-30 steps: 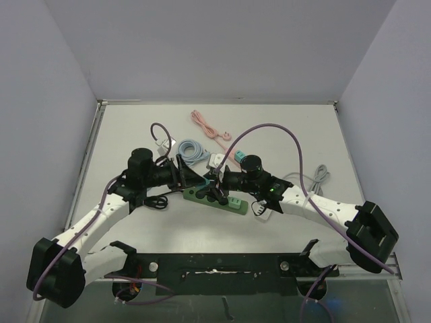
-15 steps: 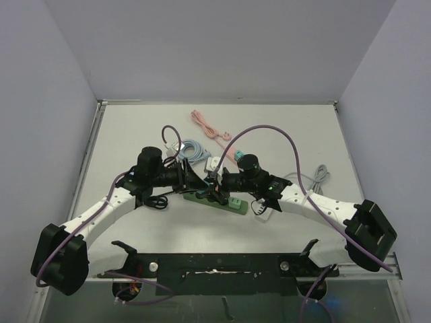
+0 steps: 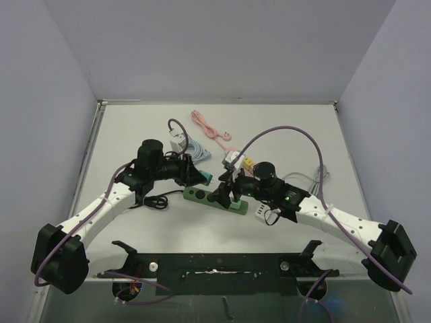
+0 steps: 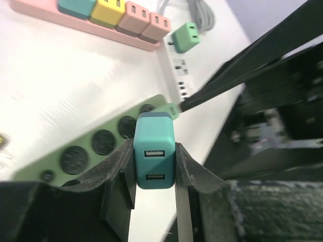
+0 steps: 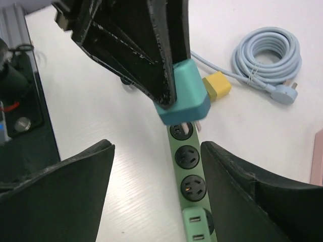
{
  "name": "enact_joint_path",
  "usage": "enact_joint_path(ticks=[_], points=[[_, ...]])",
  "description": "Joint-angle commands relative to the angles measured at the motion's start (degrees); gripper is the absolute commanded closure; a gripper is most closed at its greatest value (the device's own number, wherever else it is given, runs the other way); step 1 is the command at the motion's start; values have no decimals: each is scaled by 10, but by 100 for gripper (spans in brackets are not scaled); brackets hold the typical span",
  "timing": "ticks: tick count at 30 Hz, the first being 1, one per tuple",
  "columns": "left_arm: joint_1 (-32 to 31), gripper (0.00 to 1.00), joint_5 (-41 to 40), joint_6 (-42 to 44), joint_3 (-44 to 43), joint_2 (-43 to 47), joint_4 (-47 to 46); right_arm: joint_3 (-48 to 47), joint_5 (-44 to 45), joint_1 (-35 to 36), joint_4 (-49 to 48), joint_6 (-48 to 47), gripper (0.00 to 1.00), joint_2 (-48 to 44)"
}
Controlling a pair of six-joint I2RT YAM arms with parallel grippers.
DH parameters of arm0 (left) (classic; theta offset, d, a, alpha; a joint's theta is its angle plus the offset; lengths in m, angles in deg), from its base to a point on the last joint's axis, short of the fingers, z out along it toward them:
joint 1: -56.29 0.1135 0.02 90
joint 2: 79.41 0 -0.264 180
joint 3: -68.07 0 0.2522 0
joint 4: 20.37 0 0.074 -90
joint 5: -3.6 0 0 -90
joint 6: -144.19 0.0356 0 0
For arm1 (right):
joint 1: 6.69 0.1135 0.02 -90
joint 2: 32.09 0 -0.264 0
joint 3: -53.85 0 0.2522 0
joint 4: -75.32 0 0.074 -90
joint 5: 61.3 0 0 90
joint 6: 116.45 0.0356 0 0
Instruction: Insert the plug
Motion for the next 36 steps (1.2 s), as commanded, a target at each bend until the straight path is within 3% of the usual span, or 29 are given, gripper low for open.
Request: enact_joint_path(ticks=[1, 7, 11, 13, 20, 28, 36], points=[[3, 100, -18, 263, -17, 19, 7, 39, 77, -2, -24, 147, 30, -90], [-27, 100, 13, 538, -40, 9, 95, 42, 194, -43, 78, 316, 30, -143], [-73, 100, 8, 725, -69, 1, 187, 23, 224, -97, 137, 390, 31, -137], [-92, 100, -1, 780, -80, -5, 218, 23, 219, -137, 143, 417, 31, -133], [-150, 100, -13, 858, -140, -95, 309, 62, 151, -240, 106, 435, 32, -139], [-179, 100, -25, 901, -246, -220, 414, 78, 142, -244, 105, 394, 32, -180], [-182, 100, -41, 917, -297, -290, 420, 76, 153, -246, 118, 368, 32, -195]])
